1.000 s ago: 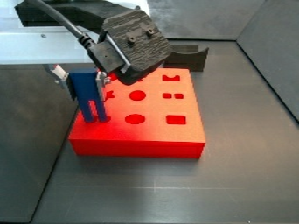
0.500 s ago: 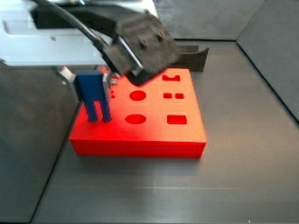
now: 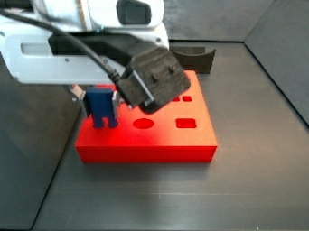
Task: Pick up the square-circle object. Move up. Rotate the square-circle object. Place the square-circle object on the fixture. Regrasp the square-circle object. Move to above the board. Insert the square-circle object.
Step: Insert the square-circle object.
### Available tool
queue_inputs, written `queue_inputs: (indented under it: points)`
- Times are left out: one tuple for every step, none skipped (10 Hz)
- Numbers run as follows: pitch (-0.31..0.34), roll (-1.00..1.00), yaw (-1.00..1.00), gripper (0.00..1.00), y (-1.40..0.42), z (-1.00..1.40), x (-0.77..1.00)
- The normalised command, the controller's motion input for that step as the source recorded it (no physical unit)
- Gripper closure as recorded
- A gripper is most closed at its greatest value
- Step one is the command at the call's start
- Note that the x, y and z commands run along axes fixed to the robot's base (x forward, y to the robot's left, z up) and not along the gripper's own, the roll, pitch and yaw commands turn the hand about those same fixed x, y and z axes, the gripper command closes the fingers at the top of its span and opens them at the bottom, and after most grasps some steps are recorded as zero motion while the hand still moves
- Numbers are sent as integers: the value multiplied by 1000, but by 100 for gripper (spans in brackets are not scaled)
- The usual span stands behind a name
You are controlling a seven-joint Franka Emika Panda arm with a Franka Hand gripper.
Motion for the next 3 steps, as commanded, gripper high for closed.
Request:
queue_inputs:
  points:
    - [-167,-33,0,100,0,-254,-74]
    - [-153,0,54,100,-40,-131,-111]
    - [-60,0,26,100,-11,0,-63]
